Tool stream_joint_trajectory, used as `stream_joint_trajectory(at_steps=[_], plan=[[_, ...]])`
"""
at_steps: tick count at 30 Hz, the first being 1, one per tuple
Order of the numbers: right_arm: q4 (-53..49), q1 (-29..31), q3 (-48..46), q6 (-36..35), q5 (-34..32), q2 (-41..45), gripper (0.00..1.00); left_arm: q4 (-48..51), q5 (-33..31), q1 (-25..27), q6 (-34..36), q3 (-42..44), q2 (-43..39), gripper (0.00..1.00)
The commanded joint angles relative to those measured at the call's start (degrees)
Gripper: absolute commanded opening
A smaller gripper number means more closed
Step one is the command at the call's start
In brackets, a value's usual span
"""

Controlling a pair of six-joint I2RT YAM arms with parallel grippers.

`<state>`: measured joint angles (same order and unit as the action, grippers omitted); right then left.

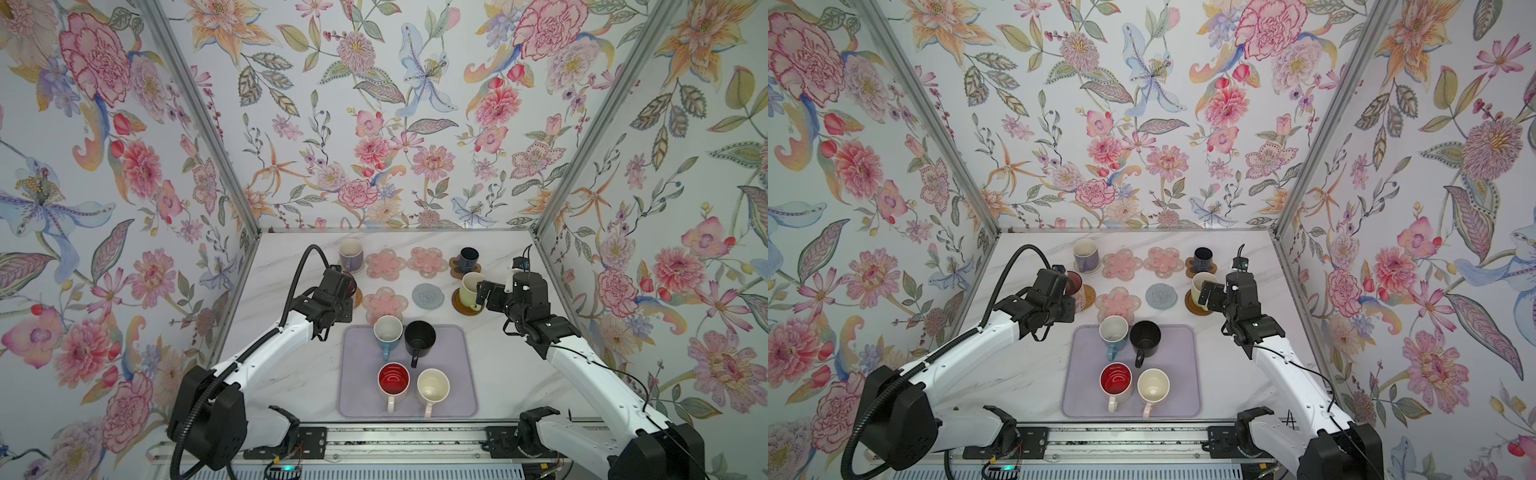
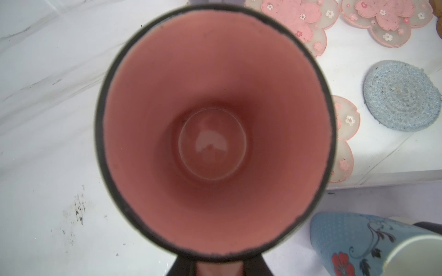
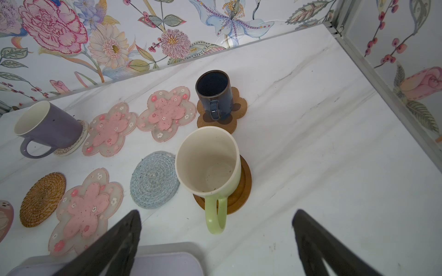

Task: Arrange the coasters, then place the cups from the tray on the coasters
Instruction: 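Lift the pink mug with the left gripper and carry it beyond the tray, then lower the pink mug onto the woven straw coaster with the left gripper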

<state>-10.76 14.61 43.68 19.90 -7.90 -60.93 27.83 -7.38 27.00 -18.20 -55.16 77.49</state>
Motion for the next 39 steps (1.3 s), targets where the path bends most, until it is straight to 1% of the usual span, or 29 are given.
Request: stream_joint_trajectory(at_steps=[1, 10, 20, 30, 32, 39], plan=[[-1.1, -0.3, -0.7, -0.9, -0.3, 1.3, 0.99, -7.5, 0.2, -1.2, 2.1, -3.5, 1.4, 0.0], [-1.0, -0.6, -0.7, -1.2, -0.4, 1.0, 0.99, -10.9, 0.6, -2.7, 2.4, -3.9, 6.4, 0.0], [-0.9, -1.1, -0.6, -1.3, 0.1, 0.8, 0.99, -12.2, 0.1, -3.3, 2.8, -5.6, 10.4, 0.0], [-0.9, -1.4, -0.4, -1.3, 0.3, 0.8, 0.99, -13.1, 0.1, -3.6, 3.2, -6.5, 11.6, 0.0], [-0.9, -1.5, -0.4, -1.2, 0.3, 0.7, 0.99, -13.4, 0.2, -3.7, 3.1, -6.5, 13.5, 0.0], [-0.9, -1.5, -0.4, -1.2, 0.6, 0.6, 0.99, -13.9, 0.5, -3.8, 2.9, -6.4, 14.5, 0.0]])
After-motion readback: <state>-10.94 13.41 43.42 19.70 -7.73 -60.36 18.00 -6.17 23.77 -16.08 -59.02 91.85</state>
